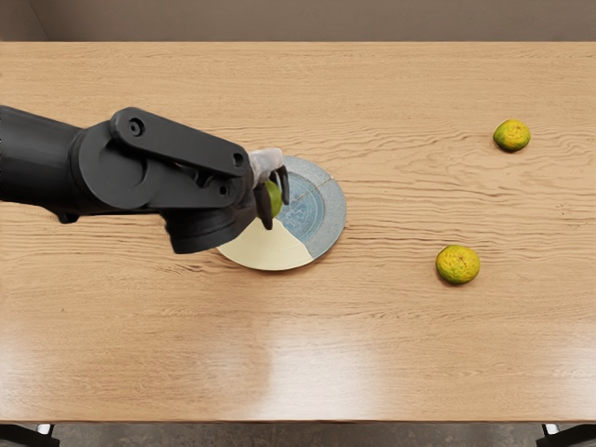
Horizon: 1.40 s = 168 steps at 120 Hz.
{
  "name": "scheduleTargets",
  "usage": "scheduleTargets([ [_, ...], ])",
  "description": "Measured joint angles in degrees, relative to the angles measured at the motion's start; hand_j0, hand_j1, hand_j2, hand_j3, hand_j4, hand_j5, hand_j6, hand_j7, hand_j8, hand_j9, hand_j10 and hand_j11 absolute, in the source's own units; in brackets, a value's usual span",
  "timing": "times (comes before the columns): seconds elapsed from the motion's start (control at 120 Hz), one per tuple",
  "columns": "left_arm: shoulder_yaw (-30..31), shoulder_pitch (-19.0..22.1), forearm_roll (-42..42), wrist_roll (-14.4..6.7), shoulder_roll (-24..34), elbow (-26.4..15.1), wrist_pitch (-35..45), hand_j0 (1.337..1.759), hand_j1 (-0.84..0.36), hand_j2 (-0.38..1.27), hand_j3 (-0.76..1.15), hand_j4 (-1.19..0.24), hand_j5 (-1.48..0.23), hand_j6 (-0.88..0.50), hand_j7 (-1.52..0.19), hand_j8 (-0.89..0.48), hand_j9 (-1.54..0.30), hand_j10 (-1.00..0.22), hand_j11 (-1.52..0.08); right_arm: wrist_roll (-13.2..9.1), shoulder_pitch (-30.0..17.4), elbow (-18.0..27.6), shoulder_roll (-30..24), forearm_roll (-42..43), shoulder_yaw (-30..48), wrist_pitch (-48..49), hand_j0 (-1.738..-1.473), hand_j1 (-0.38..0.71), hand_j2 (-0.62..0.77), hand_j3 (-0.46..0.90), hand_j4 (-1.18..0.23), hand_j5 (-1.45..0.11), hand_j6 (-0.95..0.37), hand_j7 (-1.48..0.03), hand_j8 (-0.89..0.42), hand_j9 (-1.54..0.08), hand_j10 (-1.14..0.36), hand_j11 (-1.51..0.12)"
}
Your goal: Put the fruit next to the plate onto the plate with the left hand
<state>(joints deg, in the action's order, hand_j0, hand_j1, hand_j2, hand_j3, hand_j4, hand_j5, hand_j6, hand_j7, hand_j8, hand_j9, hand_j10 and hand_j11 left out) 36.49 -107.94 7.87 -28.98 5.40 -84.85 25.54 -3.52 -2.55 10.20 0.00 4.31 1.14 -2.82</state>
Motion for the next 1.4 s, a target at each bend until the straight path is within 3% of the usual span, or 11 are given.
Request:
scheduleTargets([
  [0.133, -1.26, 0.92, 0.17, -0.07, -0.96, 0.94, 0.79, 1.645, -0.32, 0.29, 0.00, -0.80, -1.12, -0.37, -1.12, -0.24, -1.14, -0.60, -1.16, 0.00, 0.00, 0.00, 0.00, 0.00, 0.00, 0.00, -1.658, -0.32, -0.01, 0.00, -0.03, -0.03, -0.03, -0.03, -0.03, -0.03, -0.03, -0.03],
  [0.233, -1.85, 1.21, 0.01, -0.14, -1.35, 1.48, 1.29, 1.649, -0.26, 0.25, 0.00, -0.70, -0.96, -0.50, -0.97, -0.34, -0.98, -0.69, -1.00, 0.00, 0.00, 0.01, 0.00, 0.00, 0.00, 0.00, -1.658, -0.32, -0.01, 0.00, -0.03, -0.03, -0.03, -0.03, -0.03, -0.03, -0.03, -0.03],
  [0.358, -2.21, 1.24, -0.46, -0.19, -1.39, 1.71, 1.49, 1.653, -0.18, 0.20, 0.00, -0.56, -0.73, -0.61, -0.74, -0.36, -0.75, -0.82, -0.76, 0.00, 0.00, 0.00, 0.00, 0.00, 0.00, 0.00, -1.658, -0.32, -0.01, 0.00, -0.03, -0.03, -0.03, -0.03, -0.03, -0.03, -0.03, -0.03],
  [0.533, -2.65, 1.24, -0.99, -0.27, -1.44, 1.78, 1.27, 1.656, -0.05, 0.11, 0.00, -0.38, -0.50, -0.42, -0.51, -0.30, -0.51, -0.52, -0.52, 0.00, 0.00, 0.00, 0.00, 0.00, 0.01, 0.00, -1.658, -0.32, -0.01, 0.00, -0.03, -0.03, -0.03, -0.03, -0.03, -0.03, -0.03, -0.03],
  [0.7, -2.67, 1.24, -1.09, -0.24, -0.41, 1.79, 1.21, 1.657, 0.00, 0.08, 0.00, -0.31, -0.41, -0.33, -0.41, -0.28, -0.41, -0.37, -0.41, 0.00, 0.00, 0.00, 0.00, 0.00, 0.00, 0.00, -1.658, -0.32, -0.01, 0.00, -0.03, -0.03, -0.03, -0.03, -0.03, -0.03, -0.03, -0.03],
  [0.883, -5.31, 2.58, -1.03, 0.90, 15.83, -0.83, 1.03, 1.658, 0.03, 0.06, 0.00, -0.28, -0.36, -0.28, -0.36, -0.26, -0.36, -0.30, -0.36, -0.01, 0.00, 0.00, 0.00, 0.00, 0.00, 0.00, -1.658, -0.32, -0.01, 0.00, -0.03, -0.03, -0.03, -0.03, -0.03, -0.03, -0.03, -0.03],
  [1.0, -11.05, 8.61, -0.87, 1.45, 27.95, -3.67, -3.68, 1.658, 0.03, 0.06, 0.00, -0.27, -0.35, -0.27, -0.35, -0.26, -0.35, -0.28, -0.35, 0.00, -0.01, 0.00, 0.00, 0.00, 0.00, 0.00, -1.658, -0.32, -0.01, 0.00, -0.03, -0.03, -0.03, -0.03, -0.03, -0.03, -0.03, -0.03],
  [1.108, -18.68, 16.56, -0.75, 2.34, 39.45, -4.88, -14.26, 1.658, 0.04, 0.06, 0.00, -0.26, -0.34, -0.26, -0.34, -0.26, -0.34, -0.27, -0.34, 0.00, 0.00, 0.00, 0.00, 0.00, 0.00, 0.00, -1.658, -0.32, -0.01, 0.00, -0.03, -0.03, -0.03, -0.03, -0.03, -0.03, -0.03, -0.03],
  [1.3, -33.22, 29.30, -0.90, 2.87, 48.00, -3.01, -35.93, 1.658, 0.04, 0.05, 0.00, -0.26, -0.33, -0.26, -0.33, -0.26, -0.33, -0.26, -0.33, 0.00, 0.00, 0.00, 0.00, 0.00, 0.00, 0.00, -1.658, -0.32, -0.01, 0.00, -0.03, -0.03, -0.03, -0.03, -0.03, -0.03, -0.03, -0.03],
  [1.4, -39.42, 35.49, -1.30, 4.16, 50.12, -0.49, -46.49, 1.658, 0.04, 0.05, 0.00, -0.26, -0.33, -0.26, -0.33, -0.26, -0.33, -0.26, -0.33, 0.00, 0.00, 0.00, 0.00, 0.00, 0.00, 0.00, -1.658, -0.32, -0.01, 0.00, -0.03, -0.03, -0.03, -0.03, -0.03, -0.03, -0.03, -0.03],
])
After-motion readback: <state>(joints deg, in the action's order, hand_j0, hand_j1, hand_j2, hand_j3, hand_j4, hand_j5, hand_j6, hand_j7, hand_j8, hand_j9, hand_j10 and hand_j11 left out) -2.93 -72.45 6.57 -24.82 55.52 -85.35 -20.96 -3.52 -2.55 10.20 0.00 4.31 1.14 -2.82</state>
